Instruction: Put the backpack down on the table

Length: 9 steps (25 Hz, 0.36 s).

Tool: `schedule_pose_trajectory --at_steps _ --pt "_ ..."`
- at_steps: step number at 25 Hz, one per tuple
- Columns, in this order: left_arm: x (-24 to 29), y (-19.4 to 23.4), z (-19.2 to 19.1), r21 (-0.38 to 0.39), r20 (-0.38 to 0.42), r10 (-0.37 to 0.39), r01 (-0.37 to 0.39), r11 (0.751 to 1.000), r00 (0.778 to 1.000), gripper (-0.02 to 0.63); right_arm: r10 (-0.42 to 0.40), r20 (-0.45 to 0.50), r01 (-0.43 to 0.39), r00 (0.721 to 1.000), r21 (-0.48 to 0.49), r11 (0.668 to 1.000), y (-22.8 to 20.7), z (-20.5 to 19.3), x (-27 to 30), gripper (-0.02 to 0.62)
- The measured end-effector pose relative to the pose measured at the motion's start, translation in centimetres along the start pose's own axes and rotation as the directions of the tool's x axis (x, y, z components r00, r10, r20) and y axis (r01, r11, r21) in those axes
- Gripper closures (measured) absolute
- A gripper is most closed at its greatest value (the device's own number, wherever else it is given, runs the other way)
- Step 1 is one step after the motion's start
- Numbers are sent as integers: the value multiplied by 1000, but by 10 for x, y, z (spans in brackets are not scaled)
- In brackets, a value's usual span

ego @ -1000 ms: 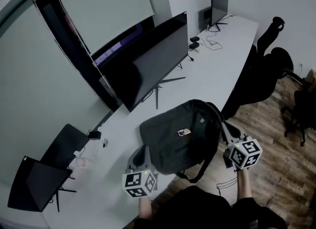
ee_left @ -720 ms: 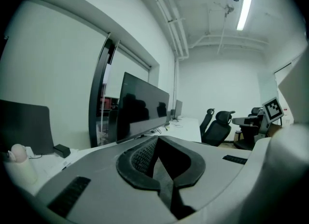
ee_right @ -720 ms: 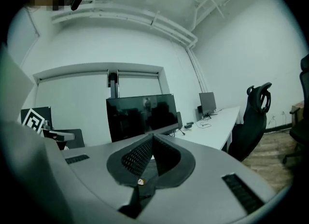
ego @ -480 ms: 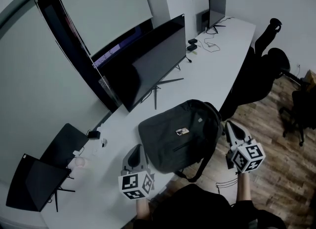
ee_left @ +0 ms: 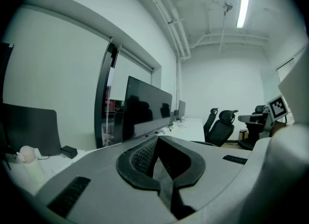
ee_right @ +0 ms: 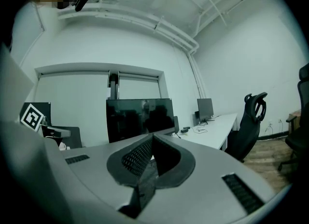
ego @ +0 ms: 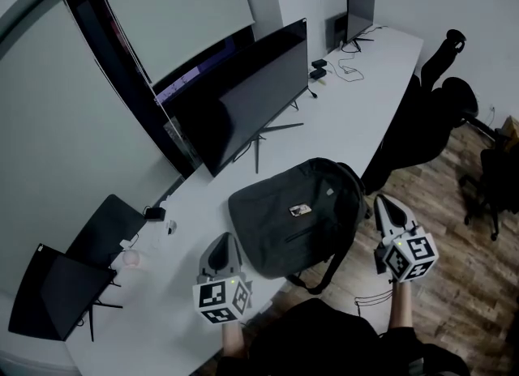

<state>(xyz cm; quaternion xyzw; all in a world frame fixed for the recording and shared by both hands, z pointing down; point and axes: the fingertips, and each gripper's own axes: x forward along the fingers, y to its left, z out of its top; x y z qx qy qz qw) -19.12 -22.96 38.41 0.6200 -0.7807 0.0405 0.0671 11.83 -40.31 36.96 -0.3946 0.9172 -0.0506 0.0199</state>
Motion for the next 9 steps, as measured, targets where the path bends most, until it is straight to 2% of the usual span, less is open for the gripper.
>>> schedule_pose_trajectory --at_steps 9 --pt "-3 5 -10 6 -28 20 -20 1000 999 591 1 -12 -1 1000 -12 1000 2 -6 2 581"
